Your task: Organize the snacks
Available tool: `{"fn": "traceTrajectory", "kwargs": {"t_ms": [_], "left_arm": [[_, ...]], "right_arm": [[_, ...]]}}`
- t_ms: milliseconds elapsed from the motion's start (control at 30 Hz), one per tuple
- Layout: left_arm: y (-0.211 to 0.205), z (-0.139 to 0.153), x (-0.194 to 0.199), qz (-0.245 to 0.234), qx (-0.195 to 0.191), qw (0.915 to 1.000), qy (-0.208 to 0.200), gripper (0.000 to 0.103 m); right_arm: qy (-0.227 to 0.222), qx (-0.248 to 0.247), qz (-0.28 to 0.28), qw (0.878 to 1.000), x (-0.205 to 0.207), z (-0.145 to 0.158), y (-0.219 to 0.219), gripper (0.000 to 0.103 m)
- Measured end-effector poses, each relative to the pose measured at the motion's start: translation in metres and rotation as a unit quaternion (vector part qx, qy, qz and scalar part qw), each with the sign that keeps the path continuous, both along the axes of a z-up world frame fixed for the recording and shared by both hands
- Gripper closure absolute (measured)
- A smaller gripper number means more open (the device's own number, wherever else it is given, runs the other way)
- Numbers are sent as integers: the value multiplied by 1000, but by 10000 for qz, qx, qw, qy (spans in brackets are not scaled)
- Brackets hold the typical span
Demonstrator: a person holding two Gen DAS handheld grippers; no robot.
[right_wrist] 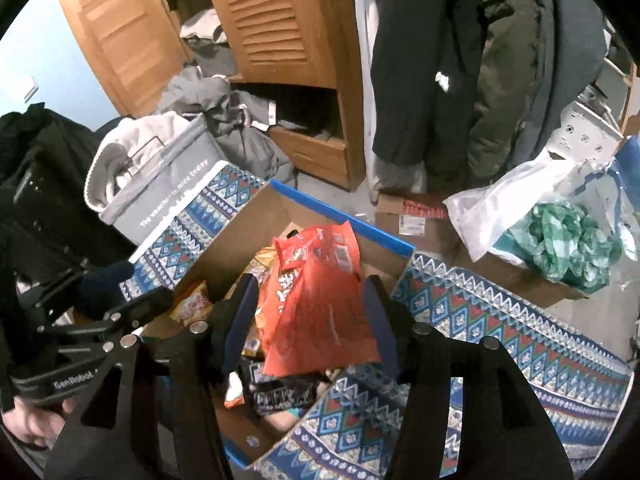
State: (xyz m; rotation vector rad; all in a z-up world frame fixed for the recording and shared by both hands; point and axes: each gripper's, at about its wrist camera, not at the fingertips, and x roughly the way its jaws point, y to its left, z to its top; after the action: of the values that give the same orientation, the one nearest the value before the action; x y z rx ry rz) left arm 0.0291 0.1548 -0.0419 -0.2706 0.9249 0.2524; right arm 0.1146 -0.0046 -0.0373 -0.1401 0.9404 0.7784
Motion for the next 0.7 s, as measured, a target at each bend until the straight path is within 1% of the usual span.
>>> {"fn": "traceTrajectory", "kwargs": {"t_ms": [100,133,200,267,367,467,600,700], "left_arm": [[-3,7,-8,-5,20,10000,-67,29],[-3,8,-10,-8,21,10000,-77,28],[-5,12,-15,12,20,9999,-103,24],[-7,15,-19,33,14,9999,-135,23],[-15,24,-23,-40,50,9998,-183,22],[-23,33,-28,-147,116,9994,-278,16],[-31,43,-35,-153,298,9986,-419,16],[-34,47,-37,-150,295,9985,-441,16]], "right_arm": [[-97,5,-49,9999,-9,8,-11,41],[-133,4,-58,9999,-12,10,-14,40],[-211,15,-78,9997,-18,14,-22,35],[-268,32,-120,9996,-22,18,-28,32],[-301,83,-157,9994,-27,21,-38,32],[-303,99,-194,9993,-32,20,-48,32],[-389,39,-234,9990,-39,19,-61,32],[-469,5,-298,9985,-44,18,-70,32]]}}
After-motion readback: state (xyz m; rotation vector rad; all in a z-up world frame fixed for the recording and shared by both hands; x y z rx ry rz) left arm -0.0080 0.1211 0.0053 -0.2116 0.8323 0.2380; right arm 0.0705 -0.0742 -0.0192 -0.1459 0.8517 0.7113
